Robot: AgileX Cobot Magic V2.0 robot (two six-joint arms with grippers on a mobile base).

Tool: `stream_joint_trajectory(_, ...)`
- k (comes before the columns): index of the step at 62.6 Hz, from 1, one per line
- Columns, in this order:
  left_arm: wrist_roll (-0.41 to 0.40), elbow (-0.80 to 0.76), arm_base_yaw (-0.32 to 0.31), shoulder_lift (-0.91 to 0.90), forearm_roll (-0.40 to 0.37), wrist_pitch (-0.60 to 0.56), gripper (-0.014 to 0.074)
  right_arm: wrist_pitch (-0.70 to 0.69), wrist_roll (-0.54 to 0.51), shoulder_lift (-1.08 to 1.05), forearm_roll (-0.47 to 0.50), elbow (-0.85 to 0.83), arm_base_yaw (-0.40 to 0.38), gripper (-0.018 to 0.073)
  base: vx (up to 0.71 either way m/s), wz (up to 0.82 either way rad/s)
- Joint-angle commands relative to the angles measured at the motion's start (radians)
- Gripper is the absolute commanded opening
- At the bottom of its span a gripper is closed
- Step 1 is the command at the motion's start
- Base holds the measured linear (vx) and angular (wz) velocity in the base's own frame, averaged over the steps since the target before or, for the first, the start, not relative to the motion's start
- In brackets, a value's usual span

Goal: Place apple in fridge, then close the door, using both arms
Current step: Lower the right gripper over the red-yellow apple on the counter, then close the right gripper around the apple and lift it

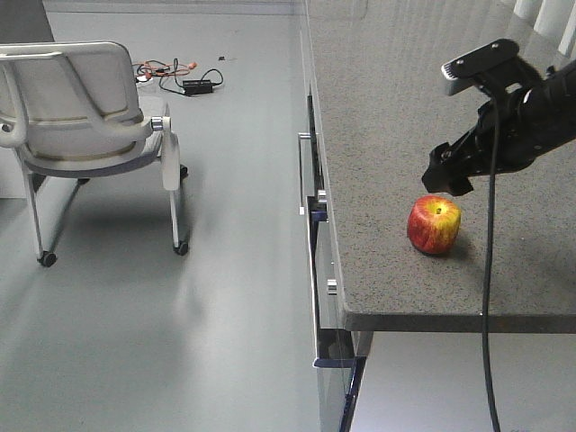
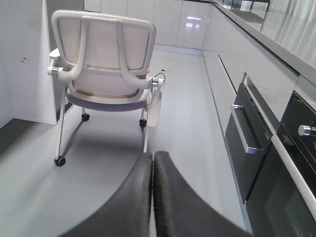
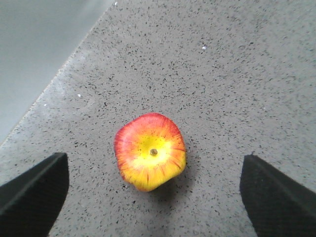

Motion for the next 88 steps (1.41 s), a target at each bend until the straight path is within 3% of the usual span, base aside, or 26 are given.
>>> stream_joint_trajectory(1, -0.009, 0.028, -0.002, -0.015, -0.007, -0.07, -0.0006, -0.038, -0.012, -0.001, -0.007, -0.047, -0.003, 0.066, 0.0, 0.0)
stream_joint_trajectory(55, -0.009, 0.028, -0.002, -0.015, -0.007, -0.07, -0.0006, -0.086, -0.037, 0.22, -0.035, -0.053, -0.003, 0.0605, 0.0, 0.0)
stream_joint_trajectory(66, -0.009, 0.028, -0.002, -0.015, -0.007, -0.07, -0.0006, -0.086, -0.037, 0.223, -0.035, -0.052, -0.003, 0.0496, 0.0, 0.0)
stream_joint_trajectory(81, -0.009, 0.028, -0.002, -0.015, -0.007, -0.07, -0.0006, -0.039, -0.037, 0.194, -0.021, -0.076, -0.003, 0.0218, 0.0, 0.0)
stream_joint_trajectory(88, -0.009, 0.028, -0.002, -0.015, -0.007, -0.07, -0.0006, 0.003, -0.037, 0.134, 0.032, -0.143, -0.003, 0.0103, 0.0, 0.0)
